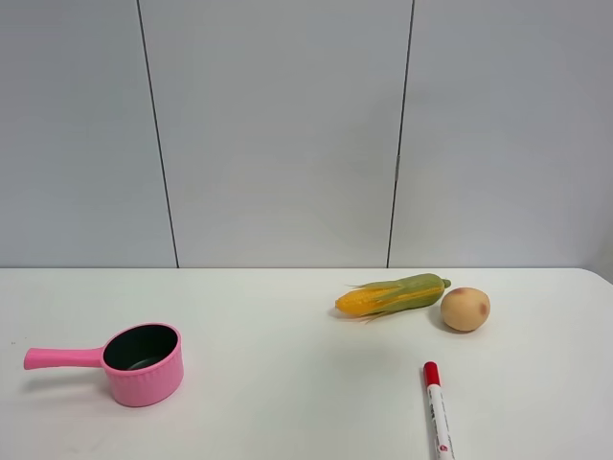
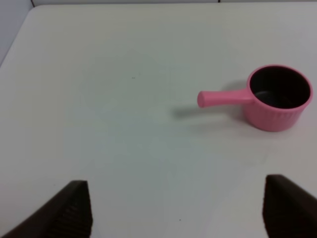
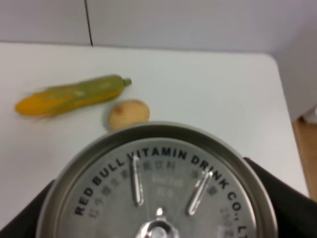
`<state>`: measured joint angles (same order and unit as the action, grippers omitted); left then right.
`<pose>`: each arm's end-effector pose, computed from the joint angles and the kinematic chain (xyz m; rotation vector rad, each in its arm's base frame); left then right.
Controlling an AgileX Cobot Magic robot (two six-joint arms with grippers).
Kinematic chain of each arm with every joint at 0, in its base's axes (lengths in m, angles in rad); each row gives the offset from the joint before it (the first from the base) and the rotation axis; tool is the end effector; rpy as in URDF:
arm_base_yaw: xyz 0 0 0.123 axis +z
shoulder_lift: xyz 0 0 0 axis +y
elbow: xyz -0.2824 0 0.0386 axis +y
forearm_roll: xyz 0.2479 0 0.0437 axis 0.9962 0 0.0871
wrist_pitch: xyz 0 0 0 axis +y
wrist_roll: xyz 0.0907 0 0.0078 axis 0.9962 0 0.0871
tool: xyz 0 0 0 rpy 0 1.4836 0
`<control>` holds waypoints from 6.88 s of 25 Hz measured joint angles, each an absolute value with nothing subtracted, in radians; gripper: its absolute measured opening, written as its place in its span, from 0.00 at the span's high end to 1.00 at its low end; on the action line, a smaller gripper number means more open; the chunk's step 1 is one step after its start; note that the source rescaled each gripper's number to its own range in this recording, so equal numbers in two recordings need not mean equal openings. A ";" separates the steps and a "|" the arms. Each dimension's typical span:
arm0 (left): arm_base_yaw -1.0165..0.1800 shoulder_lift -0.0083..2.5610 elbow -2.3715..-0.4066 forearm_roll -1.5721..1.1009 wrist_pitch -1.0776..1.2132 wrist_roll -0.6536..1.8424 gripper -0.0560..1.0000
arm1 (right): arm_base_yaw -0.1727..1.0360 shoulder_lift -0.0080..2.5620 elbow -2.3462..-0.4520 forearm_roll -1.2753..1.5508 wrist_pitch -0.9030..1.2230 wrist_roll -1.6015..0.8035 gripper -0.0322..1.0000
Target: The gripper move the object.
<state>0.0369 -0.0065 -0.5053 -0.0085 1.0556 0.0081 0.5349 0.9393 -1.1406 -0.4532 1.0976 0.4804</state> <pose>-0.0062 -0.0009 0.2790 -0.0288 2.0272 0.0183 0.1549 0.0505 0.4080 -0.1134 2.2597 -0.0486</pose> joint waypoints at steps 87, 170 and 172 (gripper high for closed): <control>0.037 -0.006 -0.505 -0.008 1.056 0.008 0.00 | 0.142 0.676 -1.077 -0.152 0.980 0.076 0.18; 0.037 -0.006 -0.505 -0.008 1.056 0.008 0.00 | 0.021 -0.002 -0.497 -0.108 1.070 0.163 0.16; 0.037 -0.006 -0.505 -0.008 1.056 0.008 0.00 | 0.021 -0.002 -0.497 -0.108 1.070 0.163 0.16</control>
